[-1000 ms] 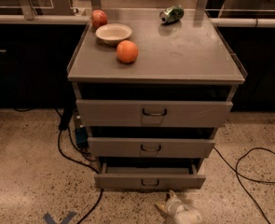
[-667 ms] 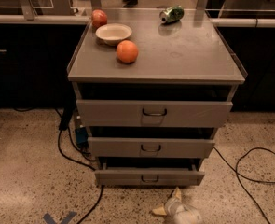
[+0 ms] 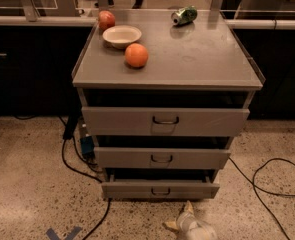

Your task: Close bottom drawer

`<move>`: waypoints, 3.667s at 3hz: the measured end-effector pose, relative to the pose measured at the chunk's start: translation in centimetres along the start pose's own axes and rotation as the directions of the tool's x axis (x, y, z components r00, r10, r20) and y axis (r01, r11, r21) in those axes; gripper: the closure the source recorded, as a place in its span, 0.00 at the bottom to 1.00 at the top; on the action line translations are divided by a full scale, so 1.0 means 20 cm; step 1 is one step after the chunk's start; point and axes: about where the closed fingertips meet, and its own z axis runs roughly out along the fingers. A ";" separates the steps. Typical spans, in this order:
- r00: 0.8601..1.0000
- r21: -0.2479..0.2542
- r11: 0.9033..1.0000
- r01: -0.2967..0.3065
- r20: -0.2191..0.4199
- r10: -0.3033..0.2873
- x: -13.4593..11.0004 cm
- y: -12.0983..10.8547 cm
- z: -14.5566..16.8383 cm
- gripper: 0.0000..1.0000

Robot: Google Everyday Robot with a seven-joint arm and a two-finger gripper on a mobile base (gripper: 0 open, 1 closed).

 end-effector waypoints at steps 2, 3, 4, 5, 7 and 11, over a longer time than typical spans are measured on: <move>0.999 0.023 0.999 0.022 0.042 -0.023 -0.05 0.00 -0.07 0.60; 0.998 0.049 0.998 0.038 0.052 -0.040 -0.10 -0.03 -0.15 0.85; 0.994 0.088 0.993 0.076 0.069 -0.082 -0.19 -0.07 -0.25 1.00; 0.990 0.116 0.988 0.105 0.080 -0.114 -0.26 -0.10 -0.31 1.00; 0.966 0.163 0.962 0.218 0.102 -0.236 -0.43 -0.23 -0.14 1.00; 0.940 0.206 0.933 0.296 0.111 -0.323 -0.56 -0.29 0.06 1.00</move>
Offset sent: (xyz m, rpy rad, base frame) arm -0.0062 -0.0004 0.0324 -0.0088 -0.0831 0.0098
